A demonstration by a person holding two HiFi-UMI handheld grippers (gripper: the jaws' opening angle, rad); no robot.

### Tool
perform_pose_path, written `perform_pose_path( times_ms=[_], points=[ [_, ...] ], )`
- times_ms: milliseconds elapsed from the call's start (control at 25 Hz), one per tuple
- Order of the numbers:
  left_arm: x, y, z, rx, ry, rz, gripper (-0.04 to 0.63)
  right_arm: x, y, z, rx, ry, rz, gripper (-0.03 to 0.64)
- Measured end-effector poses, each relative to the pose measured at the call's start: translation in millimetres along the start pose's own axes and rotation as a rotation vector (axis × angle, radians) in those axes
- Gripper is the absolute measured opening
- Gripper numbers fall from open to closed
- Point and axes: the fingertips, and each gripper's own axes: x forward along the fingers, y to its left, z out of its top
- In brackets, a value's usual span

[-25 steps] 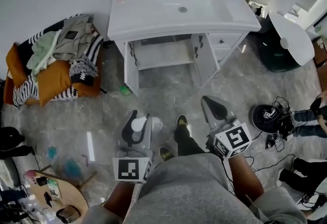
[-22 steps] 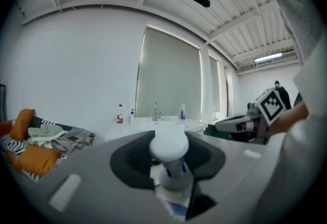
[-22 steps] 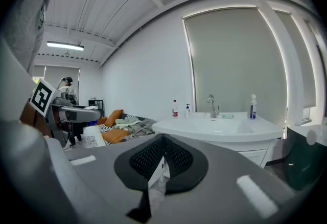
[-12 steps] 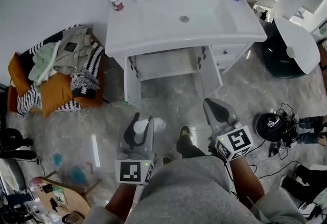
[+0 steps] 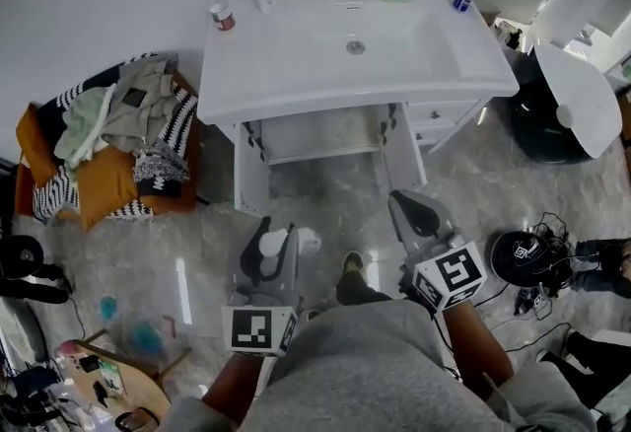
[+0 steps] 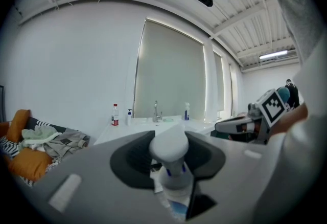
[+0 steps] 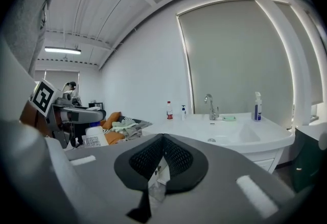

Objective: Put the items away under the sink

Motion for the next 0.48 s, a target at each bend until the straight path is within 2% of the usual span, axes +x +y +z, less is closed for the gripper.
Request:
perform_pose_path(
  times_ms=[480],
  points=[
    [41.9, -12.3, 8.1, 0.009, 0.0, 0.021, 0.15, 24.1, -34.0, 5.1, -0.01, 0.002, 0.062, -0.002]
  ],
)
